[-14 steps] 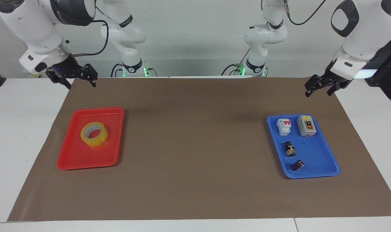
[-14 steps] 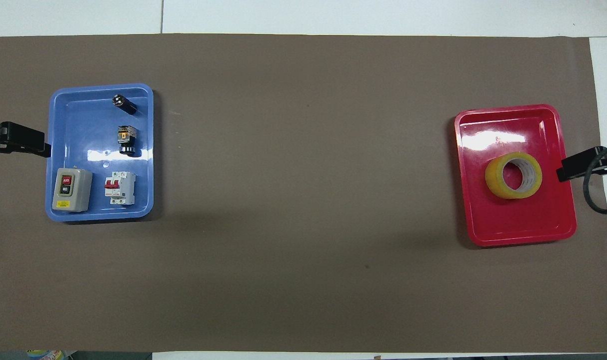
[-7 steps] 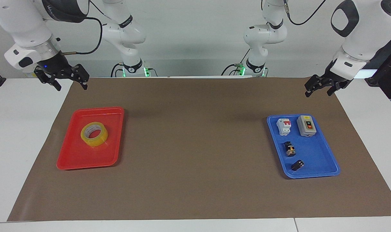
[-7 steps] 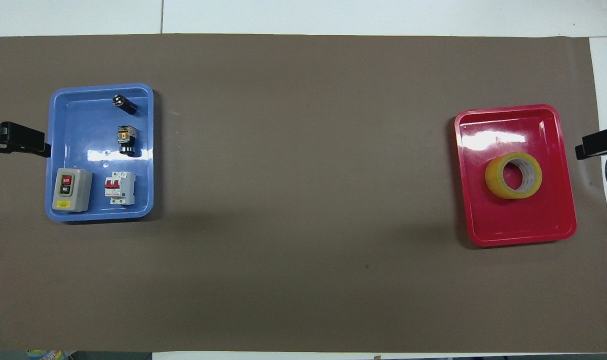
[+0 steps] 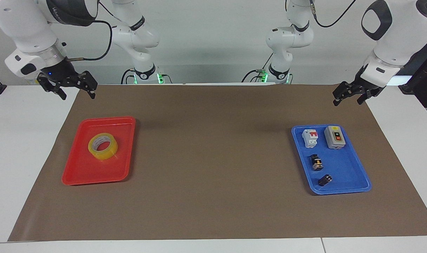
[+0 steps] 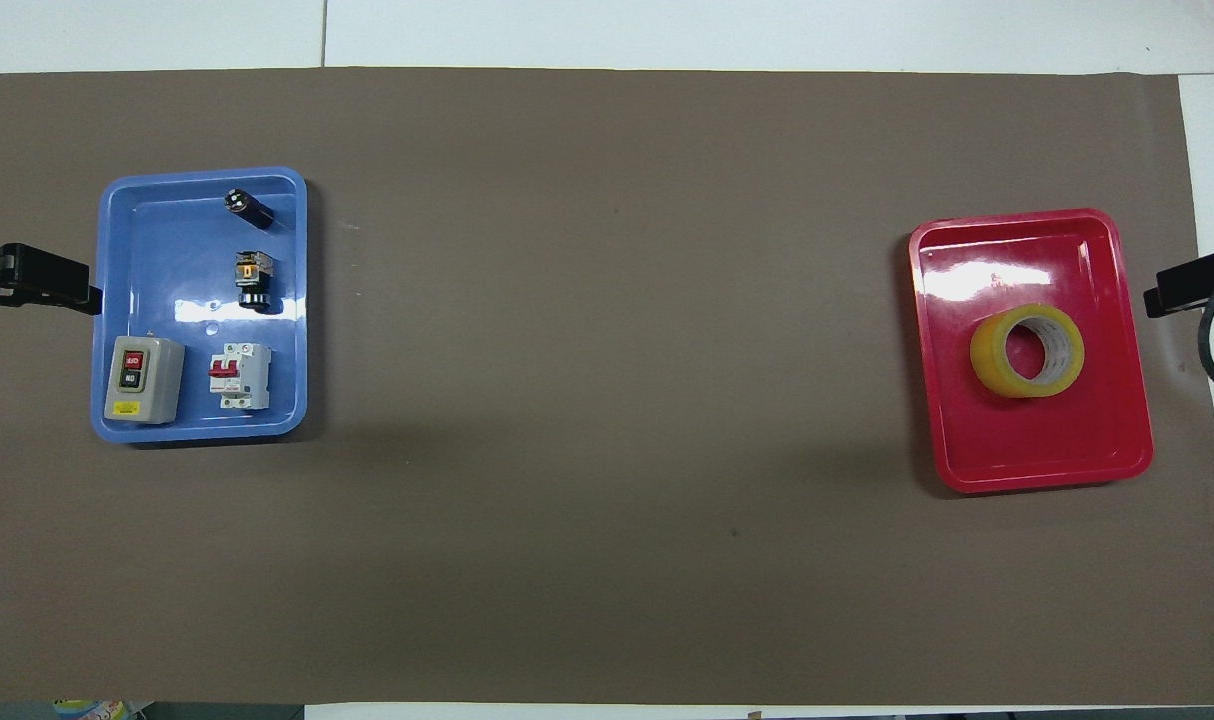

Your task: Place and move tape with both arms

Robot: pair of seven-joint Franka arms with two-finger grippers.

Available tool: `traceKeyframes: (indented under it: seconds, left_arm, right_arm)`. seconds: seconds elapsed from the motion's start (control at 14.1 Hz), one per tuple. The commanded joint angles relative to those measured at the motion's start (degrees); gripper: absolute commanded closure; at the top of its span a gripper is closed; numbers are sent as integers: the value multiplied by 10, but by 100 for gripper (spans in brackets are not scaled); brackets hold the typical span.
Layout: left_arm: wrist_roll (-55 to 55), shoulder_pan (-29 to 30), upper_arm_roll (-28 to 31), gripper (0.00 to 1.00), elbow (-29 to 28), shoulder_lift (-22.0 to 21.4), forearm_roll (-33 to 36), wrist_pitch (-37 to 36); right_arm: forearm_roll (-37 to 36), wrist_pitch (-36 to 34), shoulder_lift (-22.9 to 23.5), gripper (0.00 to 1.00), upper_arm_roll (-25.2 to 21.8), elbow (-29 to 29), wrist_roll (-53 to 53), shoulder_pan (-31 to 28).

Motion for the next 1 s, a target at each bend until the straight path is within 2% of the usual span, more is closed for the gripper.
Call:
traceKeyframes:
  seconds: [0.0,0.21,0.36,0.43,0.92]
  left_arm:
    - [6,-2,4,0,-8,-9,-6,8]
    - [6,-2,4,0,-8,-9,-6,8]
    - [6,-1,4,0,-8,-9,-6,8]
    - [6,-2,4,0,-8,-9,-6,8]
    - [6,-2,3,0,-8,-9,-6,8]
  right_arm:
    - [-5,-7,2,0,-8,6,10,11]
    - [-2,-6,3,0,-19,7,10,20]
    - [0,-4,5,0,-61,9,10,57]
    - [2,-4,6,0,-66,9,10,58]
    - [2,0,9,0,-60,12,10,36]
